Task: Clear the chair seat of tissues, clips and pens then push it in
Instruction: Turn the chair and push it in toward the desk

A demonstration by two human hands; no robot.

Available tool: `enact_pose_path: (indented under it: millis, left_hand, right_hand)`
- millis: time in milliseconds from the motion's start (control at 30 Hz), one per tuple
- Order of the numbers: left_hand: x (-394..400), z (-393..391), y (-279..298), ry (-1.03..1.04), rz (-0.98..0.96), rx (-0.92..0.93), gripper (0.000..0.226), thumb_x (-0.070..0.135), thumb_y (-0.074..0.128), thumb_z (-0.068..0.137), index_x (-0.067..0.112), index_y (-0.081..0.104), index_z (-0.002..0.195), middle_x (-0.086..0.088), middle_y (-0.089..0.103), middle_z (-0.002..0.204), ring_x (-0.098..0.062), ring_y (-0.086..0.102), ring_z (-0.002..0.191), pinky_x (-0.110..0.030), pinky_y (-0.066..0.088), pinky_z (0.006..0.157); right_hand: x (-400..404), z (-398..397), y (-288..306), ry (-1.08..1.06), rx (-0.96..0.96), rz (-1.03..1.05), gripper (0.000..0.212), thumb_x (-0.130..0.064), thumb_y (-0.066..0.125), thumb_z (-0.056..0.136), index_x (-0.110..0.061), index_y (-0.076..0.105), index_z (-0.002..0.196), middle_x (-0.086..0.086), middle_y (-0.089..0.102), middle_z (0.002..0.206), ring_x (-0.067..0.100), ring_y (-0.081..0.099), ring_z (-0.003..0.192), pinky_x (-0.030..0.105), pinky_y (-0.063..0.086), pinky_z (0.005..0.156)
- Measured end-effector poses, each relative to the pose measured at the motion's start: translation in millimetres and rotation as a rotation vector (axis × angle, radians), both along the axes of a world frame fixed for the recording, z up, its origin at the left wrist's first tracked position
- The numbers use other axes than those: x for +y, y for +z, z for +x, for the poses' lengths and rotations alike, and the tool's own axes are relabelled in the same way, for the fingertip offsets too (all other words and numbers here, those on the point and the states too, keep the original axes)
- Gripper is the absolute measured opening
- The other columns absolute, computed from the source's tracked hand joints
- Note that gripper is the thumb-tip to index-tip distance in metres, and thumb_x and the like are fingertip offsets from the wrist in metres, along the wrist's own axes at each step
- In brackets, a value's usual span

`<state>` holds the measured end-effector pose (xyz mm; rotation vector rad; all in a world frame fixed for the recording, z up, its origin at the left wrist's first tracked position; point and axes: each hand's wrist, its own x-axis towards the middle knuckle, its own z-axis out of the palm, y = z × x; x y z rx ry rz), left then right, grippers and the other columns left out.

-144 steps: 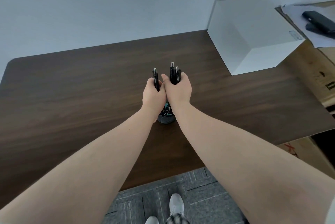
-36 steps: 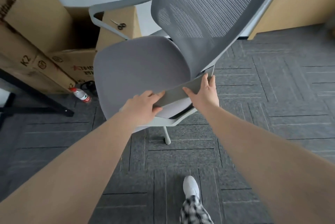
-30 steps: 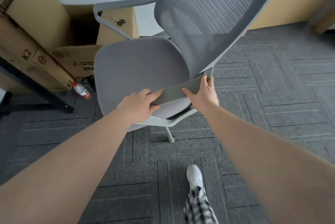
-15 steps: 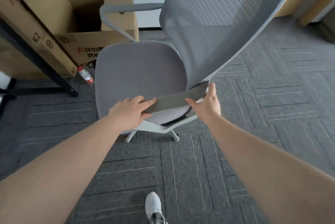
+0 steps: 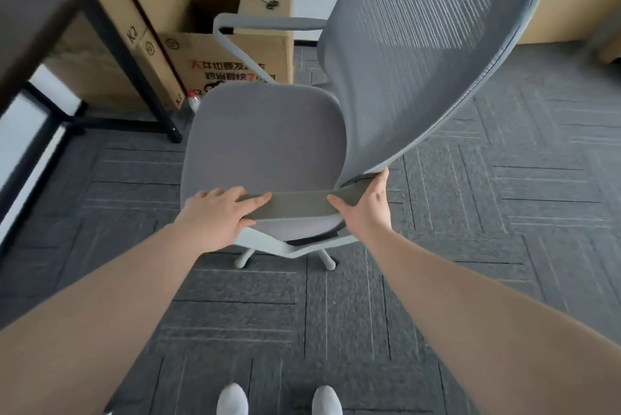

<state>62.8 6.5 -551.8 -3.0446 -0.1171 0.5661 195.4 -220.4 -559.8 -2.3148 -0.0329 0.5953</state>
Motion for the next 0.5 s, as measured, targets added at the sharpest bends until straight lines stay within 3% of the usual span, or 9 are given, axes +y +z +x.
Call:
enact_pose_path:
  millis: [267, 500]
  left_hand:
    - [34.4, -77.2, 1.6, 0.035, 0.009, 0.012, 0.056, 0.047, 0.028, 0.098, 0.047, 0.002, 0.147, 0.004, 0.040, 0.138, -0.023, 0.047, 0.121, -0.042, 0.041, 0.101]
    - [81.3, -150.7, 6.2, 0.064, 0.022, 0.056, 0.055, 0.047, 0.027, 0.099, 0.049, 0.001, 0.146, 0.003, 0.036, 0.142, -0.025, 0.044, 0.125, -0.043, 0.040, 0.103]
  right_hand:
    - [36.7, -74.9, 0.3, 0.036, -0.016, 0.022, 0.116, -0.045, 0.071, 0.082, -0.017, -0.019, 0.150, -0.001, 0.003, 0.163, 0.024, 0.026, 0.145, 0.038, 0.035, 0.110]
    - [87.8, -146.5, 3.8, 0.068, -0.008, -0.012, 0.117, -0.048, 0.070, 0.081, -0.019, -0.020, 0.150, -0.003, 0.000, 0.163, 0.028, 0.032, 0.142, 0.042, 0.041, 0.106]
